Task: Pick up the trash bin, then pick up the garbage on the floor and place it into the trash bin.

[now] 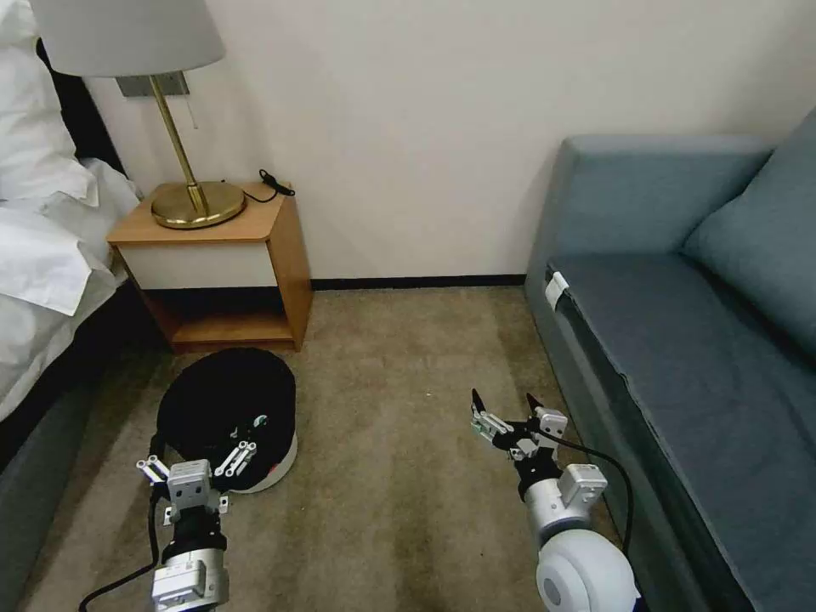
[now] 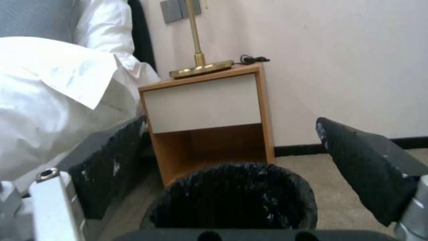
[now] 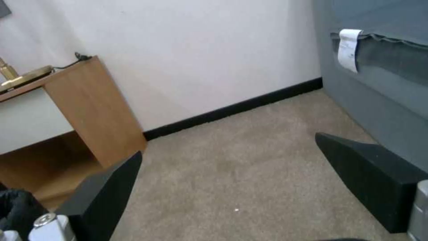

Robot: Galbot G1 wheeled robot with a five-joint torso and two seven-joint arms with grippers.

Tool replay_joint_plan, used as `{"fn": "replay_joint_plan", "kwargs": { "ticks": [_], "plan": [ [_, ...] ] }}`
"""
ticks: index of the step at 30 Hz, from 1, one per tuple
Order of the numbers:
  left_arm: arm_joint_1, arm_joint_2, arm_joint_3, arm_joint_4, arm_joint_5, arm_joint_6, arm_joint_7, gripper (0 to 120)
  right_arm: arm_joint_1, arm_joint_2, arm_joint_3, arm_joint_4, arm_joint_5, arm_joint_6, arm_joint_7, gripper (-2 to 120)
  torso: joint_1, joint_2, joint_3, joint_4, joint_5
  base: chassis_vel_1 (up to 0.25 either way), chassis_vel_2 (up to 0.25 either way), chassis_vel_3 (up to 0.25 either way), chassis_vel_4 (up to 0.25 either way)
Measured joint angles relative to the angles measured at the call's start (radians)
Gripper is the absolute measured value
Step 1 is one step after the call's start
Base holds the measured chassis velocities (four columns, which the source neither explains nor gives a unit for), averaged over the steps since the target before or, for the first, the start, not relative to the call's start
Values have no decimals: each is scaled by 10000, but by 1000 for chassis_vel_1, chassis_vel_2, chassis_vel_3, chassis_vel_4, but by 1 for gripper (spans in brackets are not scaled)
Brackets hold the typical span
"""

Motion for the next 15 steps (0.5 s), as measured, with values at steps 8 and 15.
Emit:
{"fn": "replay_joint_plan", "kwargs": {
  "ticks": [8,15],
  "plan": [
    [0,0,0,0,0,0,0,100,0,0,0,0,0,0,0,100,0,0,0,0,0,0,0,0,0],
    [0,0,0,0,0,0,0,100,0,0,0,0,0,0,0,100,0,0,0,0,0,0,0,0,0]
  ]
}}
